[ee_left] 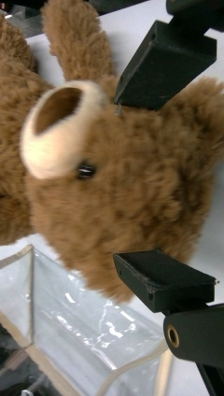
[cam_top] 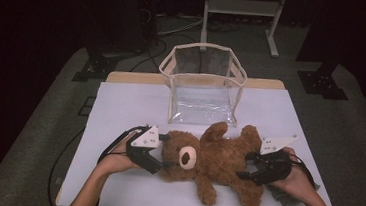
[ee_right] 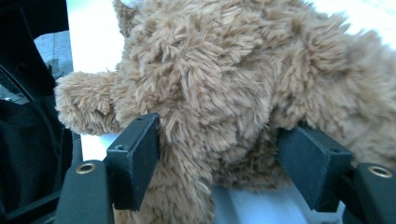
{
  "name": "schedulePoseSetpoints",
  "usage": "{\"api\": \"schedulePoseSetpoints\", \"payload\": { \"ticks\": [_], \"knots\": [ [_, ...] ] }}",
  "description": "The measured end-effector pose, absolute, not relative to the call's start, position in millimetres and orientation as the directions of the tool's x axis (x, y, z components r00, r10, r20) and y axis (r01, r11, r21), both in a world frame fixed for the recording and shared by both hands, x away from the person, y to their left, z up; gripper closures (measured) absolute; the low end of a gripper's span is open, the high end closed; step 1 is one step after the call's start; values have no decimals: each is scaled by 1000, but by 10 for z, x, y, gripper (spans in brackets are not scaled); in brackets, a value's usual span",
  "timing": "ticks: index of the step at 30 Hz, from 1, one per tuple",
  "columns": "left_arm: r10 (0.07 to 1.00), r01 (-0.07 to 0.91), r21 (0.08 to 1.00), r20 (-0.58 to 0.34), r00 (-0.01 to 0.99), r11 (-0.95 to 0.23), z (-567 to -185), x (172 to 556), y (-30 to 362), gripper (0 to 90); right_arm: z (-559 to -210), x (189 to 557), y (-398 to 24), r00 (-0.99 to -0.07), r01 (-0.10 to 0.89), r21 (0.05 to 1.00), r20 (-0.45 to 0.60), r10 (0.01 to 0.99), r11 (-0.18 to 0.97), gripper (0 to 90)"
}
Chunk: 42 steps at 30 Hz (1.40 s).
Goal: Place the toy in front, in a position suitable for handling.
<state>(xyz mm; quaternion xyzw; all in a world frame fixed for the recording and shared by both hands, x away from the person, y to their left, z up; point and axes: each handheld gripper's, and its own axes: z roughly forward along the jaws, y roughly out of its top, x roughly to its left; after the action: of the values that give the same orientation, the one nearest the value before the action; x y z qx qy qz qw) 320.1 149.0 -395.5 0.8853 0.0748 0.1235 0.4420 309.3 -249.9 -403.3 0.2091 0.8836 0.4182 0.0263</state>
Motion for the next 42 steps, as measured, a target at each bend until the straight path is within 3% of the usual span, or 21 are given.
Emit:
{"api": "schedulePoseSetpoints", "payload": {
  "ticks": [8,11,12,15,21,32,42],
  "knots": [
    [261,22,795,173,950,-606,-4178,3214,1399,115,-4107,3197,-2469,-905,377,754,178,386,537,283],
    [292,42,804,167,942,-593,-4204,3221,1359,161,-4132,3224,-2450,-899,398,750,204,387,529,293],
    [299,49,808,161,941,-587,-4212,3213,1355,239,-4147,3236,-2430,-897,406,749,216,386,523,318],
    [317,55,821,156,935,-568,-4217,3179,1348,321,-4154,3235,-2412,-895,416,746,232,382,521,358],
    [324,72,819,143,935,-569,-4129,3131,1365,351,-4098,3236,-2410,-883,448,765,296,364,464,456],
    [319,120,808,87,944,-577,-3968,3001,1608,347,-3972,3177,-2225,-895,441,752,324,307,490,460],
    [359,152,814,73,930,-561,-4023,3024,1693,237,-4020,3173,-2364,-888,442,760,297,351,476,369]
  ]
}}
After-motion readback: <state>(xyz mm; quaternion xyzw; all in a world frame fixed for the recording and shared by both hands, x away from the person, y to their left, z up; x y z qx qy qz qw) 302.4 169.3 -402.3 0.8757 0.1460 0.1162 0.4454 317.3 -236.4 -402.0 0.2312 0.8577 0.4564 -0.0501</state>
